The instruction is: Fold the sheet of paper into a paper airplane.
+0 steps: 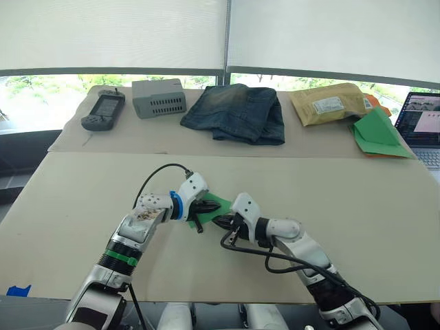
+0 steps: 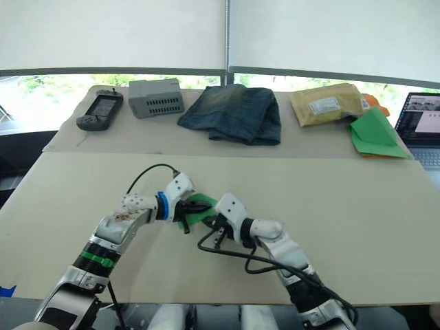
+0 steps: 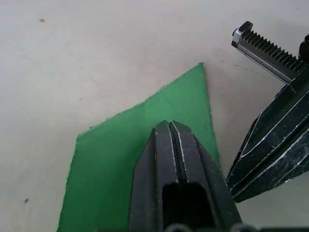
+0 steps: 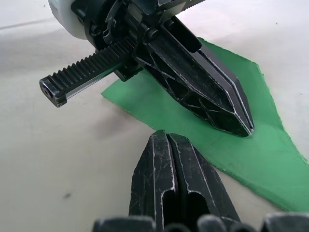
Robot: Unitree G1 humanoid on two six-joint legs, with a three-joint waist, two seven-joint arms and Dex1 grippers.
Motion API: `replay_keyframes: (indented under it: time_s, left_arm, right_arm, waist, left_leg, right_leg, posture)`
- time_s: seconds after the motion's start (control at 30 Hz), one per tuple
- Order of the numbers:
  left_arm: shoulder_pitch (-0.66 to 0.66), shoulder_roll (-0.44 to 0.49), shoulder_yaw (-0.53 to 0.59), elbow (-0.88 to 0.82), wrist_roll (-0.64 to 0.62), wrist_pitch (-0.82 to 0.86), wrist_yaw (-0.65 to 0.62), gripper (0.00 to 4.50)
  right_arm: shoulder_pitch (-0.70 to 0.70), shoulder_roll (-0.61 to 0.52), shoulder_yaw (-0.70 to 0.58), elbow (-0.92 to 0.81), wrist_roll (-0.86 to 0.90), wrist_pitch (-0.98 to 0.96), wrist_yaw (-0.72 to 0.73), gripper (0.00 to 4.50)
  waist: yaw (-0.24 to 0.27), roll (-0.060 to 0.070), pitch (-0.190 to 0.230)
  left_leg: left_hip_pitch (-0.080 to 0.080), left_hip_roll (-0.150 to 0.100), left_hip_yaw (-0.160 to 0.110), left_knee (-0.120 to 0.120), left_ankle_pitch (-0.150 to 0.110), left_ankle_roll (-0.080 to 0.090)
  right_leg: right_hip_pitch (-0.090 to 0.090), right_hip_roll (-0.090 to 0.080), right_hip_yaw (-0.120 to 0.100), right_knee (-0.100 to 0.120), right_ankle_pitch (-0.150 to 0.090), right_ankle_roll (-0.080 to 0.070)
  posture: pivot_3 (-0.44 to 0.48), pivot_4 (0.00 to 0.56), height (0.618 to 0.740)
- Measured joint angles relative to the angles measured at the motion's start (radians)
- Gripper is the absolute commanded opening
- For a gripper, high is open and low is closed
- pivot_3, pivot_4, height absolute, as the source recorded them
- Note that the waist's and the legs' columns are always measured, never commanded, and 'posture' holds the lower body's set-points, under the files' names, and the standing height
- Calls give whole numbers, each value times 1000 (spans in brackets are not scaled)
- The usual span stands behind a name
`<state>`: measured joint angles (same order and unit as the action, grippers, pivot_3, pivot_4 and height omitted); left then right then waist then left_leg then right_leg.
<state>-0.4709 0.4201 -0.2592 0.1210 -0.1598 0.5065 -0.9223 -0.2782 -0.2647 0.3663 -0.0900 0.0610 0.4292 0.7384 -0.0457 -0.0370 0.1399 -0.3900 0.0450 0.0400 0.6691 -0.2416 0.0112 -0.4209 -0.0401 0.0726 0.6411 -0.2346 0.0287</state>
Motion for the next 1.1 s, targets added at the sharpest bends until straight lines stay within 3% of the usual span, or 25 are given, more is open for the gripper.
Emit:
replay_keyframes:
  time_s: [0.47,1.1]
  left_arm:
    - [10,14,1,-23,-1,7,-13,0]
    - [11,5,7,-14,-1,-1,4,0]
  right_arm:
    - [17,-158,-109,-233,41,344,-54,49]
    - [-239,-66,-63,161,6,154,-60,49]
  waist:
    - [9,0,0]
    - [0,0,1]
  left_leg:
    - [-3,-1,0,0,0,0]
    - [-2,-1,0,0,0,0]
  right_leg:
    - [-2,-1,-1,-1,0,0]
    - [-1,-1,0,0,0,0]
  posture:
    - [0,150,734]
    - [0,150,734]
